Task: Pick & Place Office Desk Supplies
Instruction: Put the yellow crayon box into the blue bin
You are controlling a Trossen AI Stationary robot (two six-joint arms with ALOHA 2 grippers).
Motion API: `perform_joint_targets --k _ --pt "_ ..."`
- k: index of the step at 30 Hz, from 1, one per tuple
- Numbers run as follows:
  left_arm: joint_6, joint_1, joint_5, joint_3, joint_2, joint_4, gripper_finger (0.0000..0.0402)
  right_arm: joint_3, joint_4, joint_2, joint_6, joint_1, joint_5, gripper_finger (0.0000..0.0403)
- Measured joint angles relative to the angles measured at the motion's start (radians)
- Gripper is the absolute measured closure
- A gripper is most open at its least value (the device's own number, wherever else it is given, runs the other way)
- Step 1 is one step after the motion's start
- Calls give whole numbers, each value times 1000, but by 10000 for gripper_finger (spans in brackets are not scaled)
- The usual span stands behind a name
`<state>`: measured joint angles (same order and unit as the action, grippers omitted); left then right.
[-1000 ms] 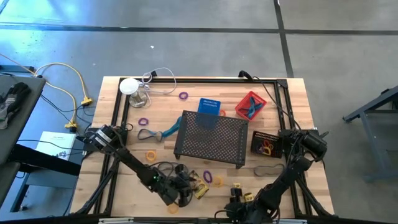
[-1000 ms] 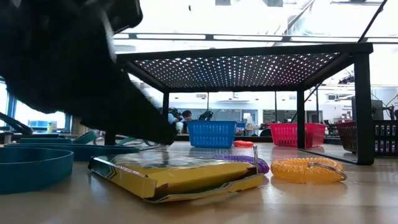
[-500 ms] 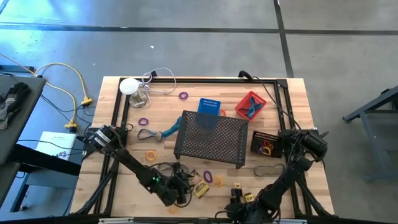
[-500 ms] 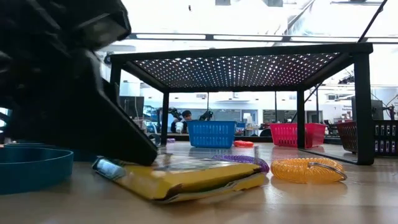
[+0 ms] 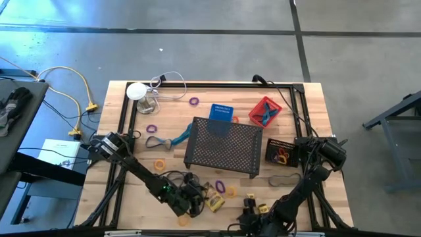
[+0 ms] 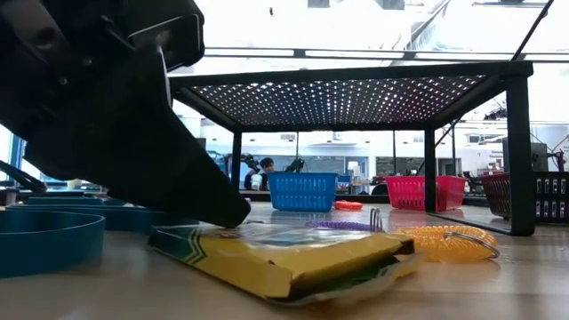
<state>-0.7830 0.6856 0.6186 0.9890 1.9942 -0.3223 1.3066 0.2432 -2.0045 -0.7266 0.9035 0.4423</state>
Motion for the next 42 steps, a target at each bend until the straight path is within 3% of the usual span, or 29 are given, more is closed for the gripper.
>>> perform_joint_targets --k 9,16,24,32,42 --pt "-4 -7 -16 0 0 -18 218 -1 12 0 57 0 24 222" --pt "-26 -7 -23 -1 1 -35 218 -1 10 -1 220 -2 84 222" --pt "-54 -7 -23 -1 0 -38 218 -1 -68 -87 446 -24 96 222" --pt "-100 -7 -22 -1 4 -43 218 -1 -80 -116 542 -44 180 222" --pt "-108 -11 -38 2 76 -199 218 -1 -84 -115 603 -92 180 222"
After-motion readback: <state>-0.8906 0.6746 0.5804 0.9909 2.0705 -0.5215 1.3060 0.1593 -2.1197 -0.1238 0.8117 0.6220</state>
